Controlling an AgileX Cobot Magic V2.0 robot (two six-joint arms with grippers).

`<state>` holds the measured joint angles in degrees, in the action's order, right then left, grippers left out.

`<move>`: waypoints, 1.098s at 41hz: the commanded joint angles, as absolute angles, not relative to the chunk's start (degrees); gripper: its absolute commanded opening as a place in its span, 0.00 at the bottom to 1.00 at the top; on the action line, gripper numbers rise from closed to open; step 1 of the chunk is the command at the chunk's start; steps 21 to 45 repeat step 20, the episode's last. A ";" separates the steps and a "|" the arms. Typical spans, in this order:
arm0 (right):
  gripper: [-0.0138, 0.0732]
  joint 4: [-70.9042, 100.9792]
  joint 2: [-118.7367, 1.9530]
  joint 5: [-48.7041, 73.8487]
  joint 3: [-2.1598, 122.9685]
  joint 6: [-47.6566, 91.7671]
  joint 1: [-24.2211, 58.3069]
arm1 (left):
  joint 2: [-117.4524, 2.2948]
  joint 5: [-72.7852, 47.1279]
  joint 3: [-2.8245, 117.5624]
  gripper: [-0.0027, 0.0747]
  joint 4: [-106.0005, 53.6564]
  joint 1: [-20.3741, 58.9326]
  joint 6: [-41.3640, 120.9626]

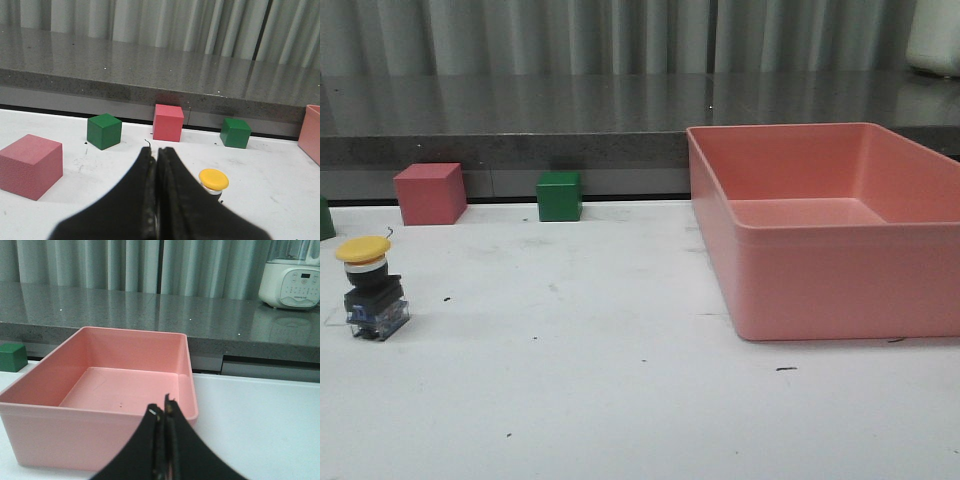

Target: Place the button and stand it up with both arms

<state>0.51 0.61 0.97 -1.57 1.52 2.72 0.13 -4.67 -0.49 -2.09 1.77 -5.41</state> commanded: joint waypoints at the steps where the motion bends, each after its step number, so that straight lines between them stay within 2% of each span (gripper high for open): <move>1: 0.02 0.58 1.61 -3.83 -1.37 2.04 2.75 | 1.41 0.00 -1.38 0.01 -2.15 1.66 -5.88; 45: 0.02 4.67 1.61 -3.68 -1.37 2.04 2.75 | 1.41 0.00 -1.38 0.01 -2.15 1.66 -5.88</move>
